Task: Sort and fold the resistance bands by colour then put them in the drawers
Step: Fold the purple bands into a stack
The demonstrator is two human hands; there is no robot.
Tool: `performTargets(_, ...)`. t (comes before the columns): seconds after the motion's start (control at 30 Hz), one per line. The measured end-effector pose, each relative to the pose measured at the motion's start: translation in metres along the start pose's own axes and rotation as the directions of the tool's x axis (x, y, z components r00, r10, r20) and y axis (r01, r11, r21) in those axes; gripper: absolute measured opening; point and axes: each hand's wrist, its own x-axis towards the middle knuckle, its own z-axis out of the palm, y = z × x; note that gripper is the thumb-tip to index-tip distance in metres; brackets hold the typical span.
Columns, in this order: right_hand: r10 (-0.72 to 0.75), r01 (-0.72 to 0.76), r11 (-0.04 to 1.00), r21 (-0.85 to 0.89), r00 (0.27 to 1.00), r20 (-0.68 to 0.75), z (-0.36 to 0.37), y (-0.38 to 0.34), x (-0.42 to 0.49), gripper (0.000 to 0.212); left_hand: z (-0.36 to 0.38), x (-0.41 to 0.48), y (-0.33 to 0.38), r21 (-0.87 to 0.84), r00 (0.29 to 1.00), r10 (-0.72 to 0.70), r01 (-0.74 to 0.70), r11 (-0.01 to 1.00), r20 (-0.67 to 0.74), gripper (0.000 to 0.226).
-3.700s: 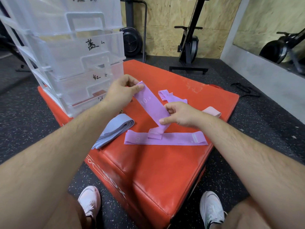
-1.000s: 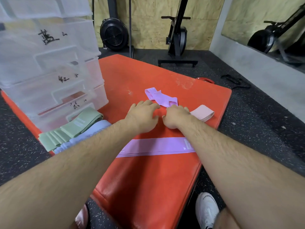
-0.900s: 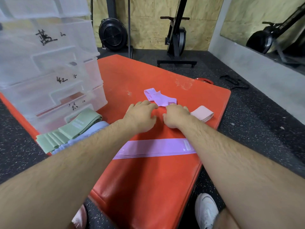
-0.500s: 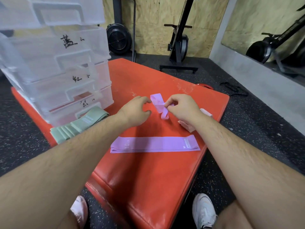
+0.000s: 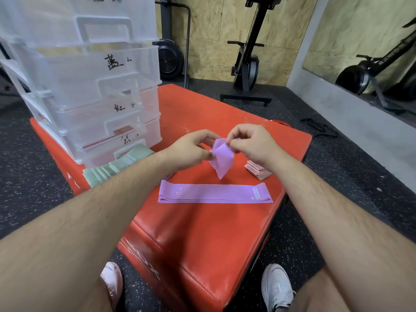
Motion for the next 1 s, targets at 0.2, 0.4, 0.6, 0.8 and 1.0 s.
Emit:
performTargets(0.2, 0.016, -0.016, 1.000, -0.015, 1.000, 0.008, -0.001, 0.002, 0.003, 0.033, -0.003, 0.002, 0.005, -0.156, 0.996, -0.063, 0.051, 0.986, -0.070, 0.016)
performTargets(0.4, -0.023, -0.013, 0.937, -0.350, 0.995, -0.098, -0.001, 0.007, 0.008, 0.040, -0.003, 0.007, 0.001, -0.122, 0.984, -0.034, 0.013, 0.992, -0.178, 0.008)
performTargets(0.6, -0.035, 0.031, 0.950, -0.309, 0.999, -0.006, 0.004, -0.002, 0.000, 0.017, -0.003, 0.010, 0.001, -0.181, 0.968, -0.076, 0.032, 0.983, -0.241, 0.015)
performTargets(0.8, -0.010, 0.040, 0.962, -0.271, 0.994, 0.110, 0.011, -0.004, -0.006, 0.032, -0.002, 0.010, 0.009, -0.357, 0.962, -0.130, 0.037, 0.933, -0.240, 0.007)
performTargets(1.0, -0.036, 0.036, 0.972, -0.231, 0.999, 0.004, 0.012, 0.000, 0.004, 0.010, -0.002, 0.008, 0.016, -0.379, 0.950, -0.172, 0.063, 0.923, -0.261, 0.024)
